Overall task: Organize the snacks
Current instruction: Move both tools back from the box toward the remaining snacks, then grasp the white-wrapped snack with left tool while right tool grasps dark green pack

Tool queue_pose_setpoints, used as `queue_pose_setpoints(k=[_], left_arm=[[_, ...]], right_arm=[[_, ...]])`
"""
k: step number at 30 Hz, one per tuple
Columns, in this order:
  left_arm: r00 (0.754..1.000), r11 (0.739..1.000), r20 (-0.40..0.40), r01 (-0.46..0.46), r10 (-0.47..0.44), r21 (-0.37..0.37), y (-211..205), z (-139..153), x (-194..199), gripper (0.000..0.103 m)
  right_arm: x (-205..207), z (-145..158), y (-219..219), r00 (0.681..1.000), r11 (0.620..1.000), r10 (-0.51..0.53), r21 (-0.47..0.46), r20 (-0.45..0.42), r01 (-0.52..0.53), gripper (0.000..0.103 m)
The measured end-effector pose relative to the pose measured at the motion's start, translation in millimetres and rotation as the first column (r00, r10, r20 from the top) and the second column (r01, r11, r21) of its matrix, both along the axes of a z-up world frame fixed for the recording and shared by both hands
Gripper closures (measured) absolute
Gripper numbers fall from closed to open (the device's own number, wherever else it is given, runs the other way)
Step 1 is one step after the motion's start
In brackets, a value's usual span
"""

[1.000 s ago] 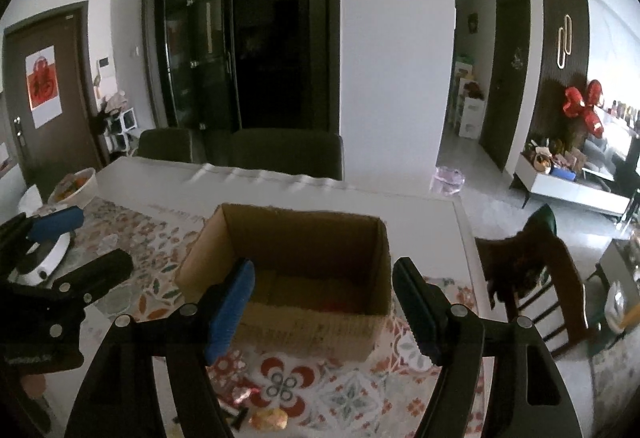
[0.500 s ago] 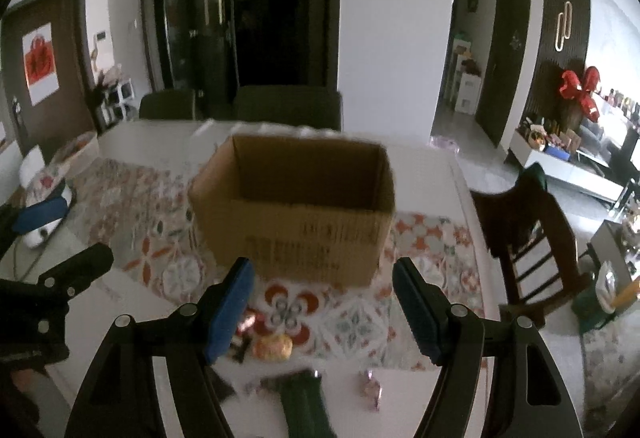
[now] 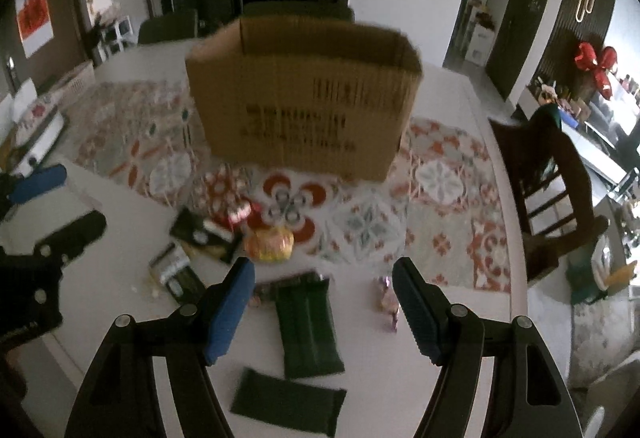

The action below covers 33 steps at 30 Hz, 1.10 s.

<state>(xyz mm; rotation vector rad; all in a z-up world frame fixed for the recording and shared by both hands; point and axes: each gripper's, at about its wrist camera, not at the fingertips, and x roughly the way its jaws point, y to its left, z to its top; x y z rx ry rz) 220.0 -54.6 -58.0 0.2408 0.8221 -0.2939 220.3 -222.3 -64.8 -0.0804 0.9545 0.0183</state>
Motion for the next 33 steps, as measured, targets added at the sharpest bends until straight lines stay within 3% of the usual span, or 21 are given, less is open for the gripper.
queue_pose_setpoints(k=[14,24,33], left_arm=[[0.992,0.997,-0.107,0.068,-0.064,0.037,-5,-55,0,0.04],[0.981,0.997,-0.182,0.062,-0.068,-0.039,-6,-83,23,0.05],[0.97,0.996,-0.23,0.062,-0.074,-0.059,-6,-98,32,0.062]], right_arm=[[-15,-52,7,0.999,1.0,0.0,-0.031,-0.054,-0.002,0.031],[-3,-72,4,0.998,1.0,-0.021,-0.019,-0.055,0.02,0.031],[3,-85,7,0.995,1.0,-0.019,0.021,-0.096,0.021,0.032]])
